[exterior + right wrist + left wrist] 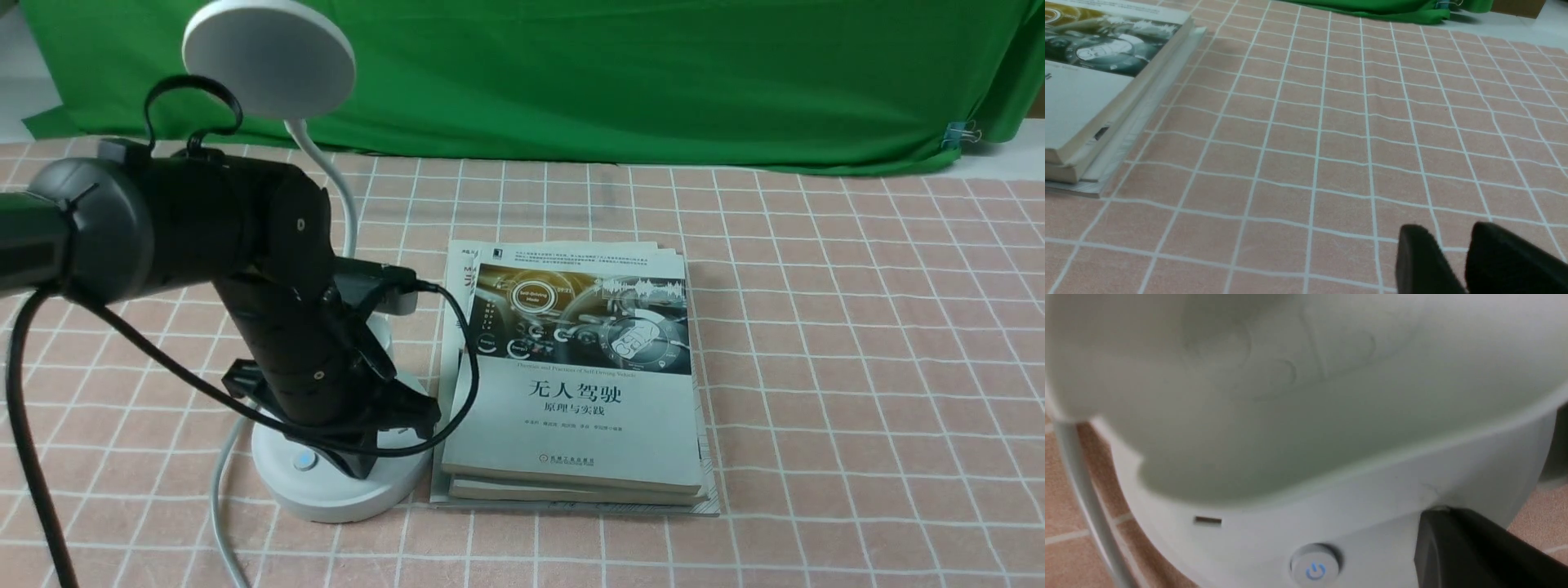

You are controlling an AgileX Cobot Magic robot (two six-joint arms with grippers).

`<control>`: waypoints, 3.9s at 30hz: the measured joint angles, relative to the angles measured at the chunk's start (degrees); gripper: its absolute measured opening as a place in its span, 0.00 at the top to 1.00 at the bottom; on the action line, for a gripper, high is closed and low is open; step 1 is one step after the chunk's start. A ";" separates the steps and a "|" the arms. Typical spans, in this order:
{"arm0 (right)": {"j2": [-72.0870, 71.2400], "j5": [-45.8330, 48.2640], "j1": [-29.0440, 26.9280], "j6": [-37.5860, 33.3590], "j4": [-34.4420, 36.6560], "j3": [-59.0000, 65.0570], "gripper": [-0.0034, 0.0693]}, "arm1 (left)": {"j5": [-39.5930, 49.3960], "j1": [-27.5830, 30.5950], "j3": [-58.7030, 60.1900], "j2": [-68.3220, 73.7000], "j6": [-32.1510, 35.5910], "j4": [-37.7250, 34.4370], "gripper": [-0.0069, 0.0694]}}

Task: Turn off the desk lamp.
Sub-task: Use the left arm to press the button switch on the lamp holder

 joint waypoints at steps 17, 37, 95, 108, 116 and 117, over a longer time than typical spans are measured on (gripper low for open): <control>0.00 0.00 0.00 0.00 0.00 0.00 0.62 | 1.23 0.00 1.66 -14.19 -0.20 -0.07 0.90; 0.00 0.00 0.00 0.00 0.05 0.00 0.62 | -2.49 0.00 2.01 -1.43 -0.29 -0.07 0.90; 0.00 0.00 0.00 0.00 0.05 0.00 0.62 | -2.95 0.00 1.50 -1.04 -0.38 0.37 0.90; 0.00 0.00 0.00 0.00 0.05 0.00 0.62 | -2.28 0.00 2.02 -4.63 -0.38 0.37 0.90; 0.00 0.00 0.00 0.00 0.05 0.00 0.62 | -0.79 0.00 1.17 -0.20 -1.44 0.37 0.90; 0.00 0.00 0.00 0.00 0.05 0.00 0.62 | -0.66 0.00 1.12 -0.20 -1.44 0.37 0.90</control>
